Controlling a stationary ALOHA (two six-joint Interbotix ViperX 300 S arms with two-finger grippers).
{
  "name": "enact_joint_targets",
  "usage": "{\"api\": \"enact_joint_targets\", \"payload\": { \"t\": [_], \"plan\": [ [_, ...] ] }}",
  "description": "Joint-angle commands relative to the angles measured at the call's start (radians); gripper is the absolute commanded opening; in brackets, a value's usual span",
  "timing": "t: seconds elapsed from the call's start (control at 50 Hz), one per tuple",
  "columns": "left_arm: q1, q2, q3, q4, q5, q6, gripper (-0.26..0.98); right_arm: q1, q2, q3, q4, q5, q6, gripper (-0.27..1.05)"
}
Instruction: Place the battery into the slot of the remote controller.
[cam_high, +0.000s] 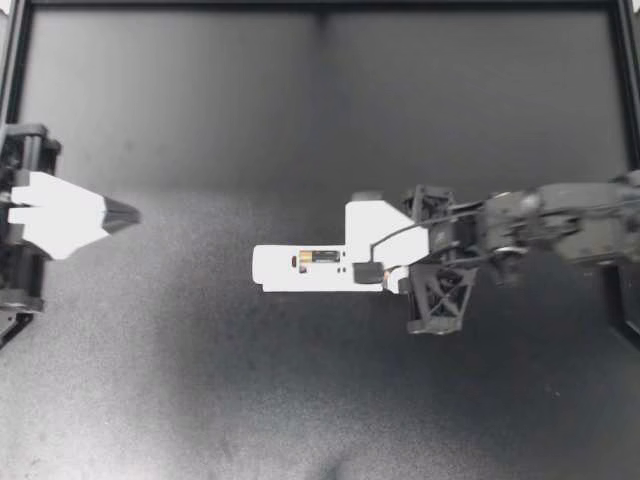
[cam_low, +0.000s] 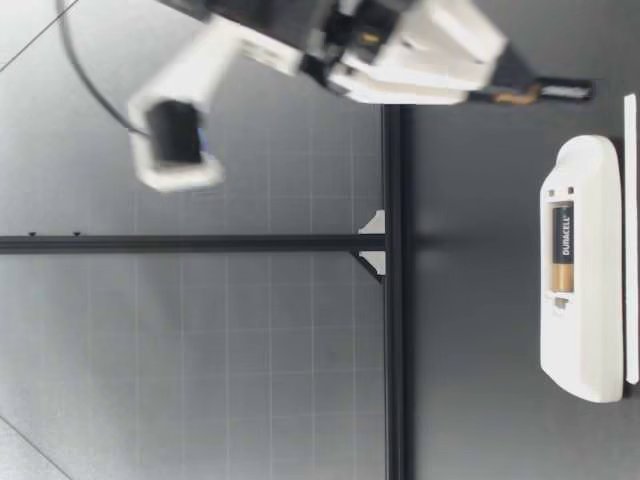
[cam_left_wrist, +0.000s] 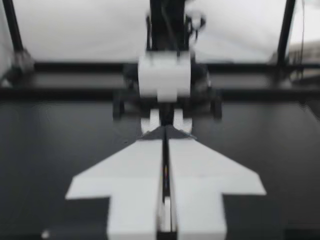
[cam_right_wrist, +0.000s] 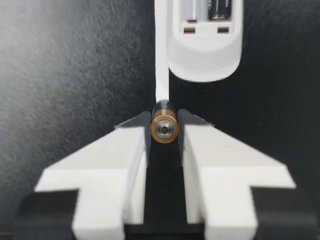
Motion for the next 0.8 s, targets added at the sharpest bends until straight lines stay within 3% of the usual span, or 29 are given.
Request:
{"api": "enact_joint_targets", "payload": {
  "t": [0.0, 0.24, 0.4, 0.54, 0.78],
  "plan": [
    [0.008, 0.063, -0.041, 0.000, 0.018, -0.002, -0.18, -0.005, -0.072, 0.037, 0.002, -0.143, 0.005, 0.01],
    [0.051, 0.270, -0.127, -0.006, 0.218, -0.009, -0.18, -0.017, -0.110, 0.216, 0.005, -0.721, 0.006, 0.01],
    [0.063, 0.403, -0.176, -0.006, 0.259, -0.008, -0.18, -0.037, -0.074, 0.262, 0.017, -0.940, 0.006, 0.01],
    [0.063, 0.511, -0.219, -0.006, 0.279, -0.008, -0.18, -0.038, -0.014, 0.273, 0.018, -1.048, 0.005, 0.01],
    [0.063, 0.669, -0.291, -0.006, 0.288, -0.005, -0.18, -0.038, 0.092, 0.250, 0.018, -1.054, 0.003, 0.01]
  ]
}}
